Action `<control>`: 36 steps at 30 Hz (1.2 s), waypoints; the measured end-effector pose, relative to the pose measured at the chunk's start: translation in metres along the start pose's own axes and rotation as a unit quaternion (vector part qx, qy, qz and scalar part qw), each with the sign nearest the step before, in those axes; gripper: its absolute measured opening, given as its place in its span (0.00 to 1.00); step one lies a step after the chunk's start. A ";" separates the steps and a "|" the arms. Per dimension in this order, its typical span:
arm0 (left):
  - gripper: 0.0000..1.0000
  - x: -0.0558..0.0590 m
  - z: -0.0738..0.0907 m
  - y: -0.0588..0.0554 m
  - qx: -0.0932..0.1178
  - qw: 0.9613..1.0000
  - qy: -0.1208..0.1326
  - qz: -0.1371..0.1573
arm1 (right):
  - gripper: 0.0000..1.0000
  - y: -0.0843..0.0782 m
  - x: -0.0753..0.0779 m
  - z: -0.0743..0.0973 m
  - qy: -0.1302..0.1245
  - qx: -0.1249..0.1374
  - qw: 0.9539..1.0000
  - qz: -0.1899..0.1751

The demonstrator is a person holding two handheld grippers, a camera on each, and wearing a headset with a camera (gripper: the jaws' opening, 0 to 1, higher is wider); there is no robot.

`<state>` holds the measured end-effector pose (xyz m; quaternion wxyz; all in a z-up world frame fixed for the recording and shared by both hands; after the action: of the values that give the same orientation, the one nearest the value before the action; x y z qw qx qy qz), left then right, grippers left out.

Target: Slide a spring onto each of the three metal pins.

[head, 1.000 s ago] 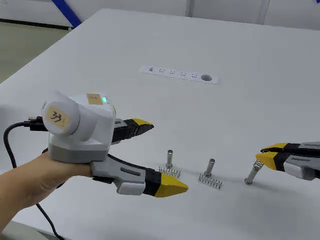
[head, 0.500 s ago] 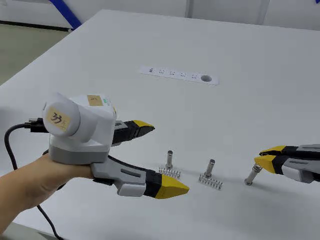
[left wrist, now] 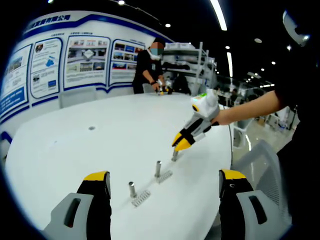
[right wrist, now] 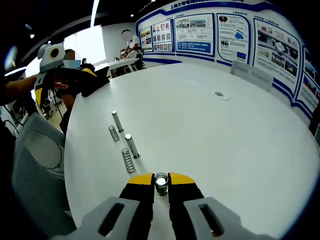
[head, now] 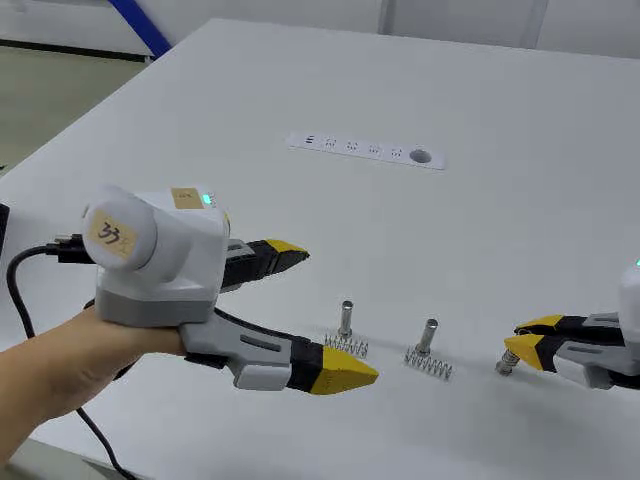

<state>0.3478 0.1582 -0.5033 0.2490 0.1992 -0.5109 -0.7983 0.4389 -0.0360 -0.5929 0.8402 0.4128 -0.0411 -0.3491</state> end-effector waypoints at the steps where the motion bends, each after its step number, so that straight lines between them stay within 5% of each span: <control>1: 0.91 0.000 0.000 -0.001 -0.001 1.000 0.001 0.000 | 0.11 0.000 0.000 0.000 0.000 0.001 1.000 0.000; 31: 0.90 0.003 0.003 0.000 -0.005 1.000 0.001 0.006 | 0.12 -0.009 0.003 -0.009 -0.009 0.001 1.000 0.005; 36: 0.90 0.003 0.004 0.001 -0.005 1.000 0.002 0.006 | 0.19 -0.010 0.001 -0.010 -0.011 -0.002 1.000 0.002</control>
<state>0.3435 0.1589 -0.5013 0.2557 0.1963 -0.5078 -0.7989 0.4374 -0.0341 -0.6064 0.8414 0.4069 -0.0501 -0.3522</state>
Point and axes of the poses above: the centre of the closed fingertips' face, and the gripper's own axes: z roughly backward along the fingers, x roughly to its right, y roughly out of its top, the point moved 3 cm from there along z, roughly backward along the fingers, and after that the axes turned 13 degrees about -z, right-handed, at the moved point
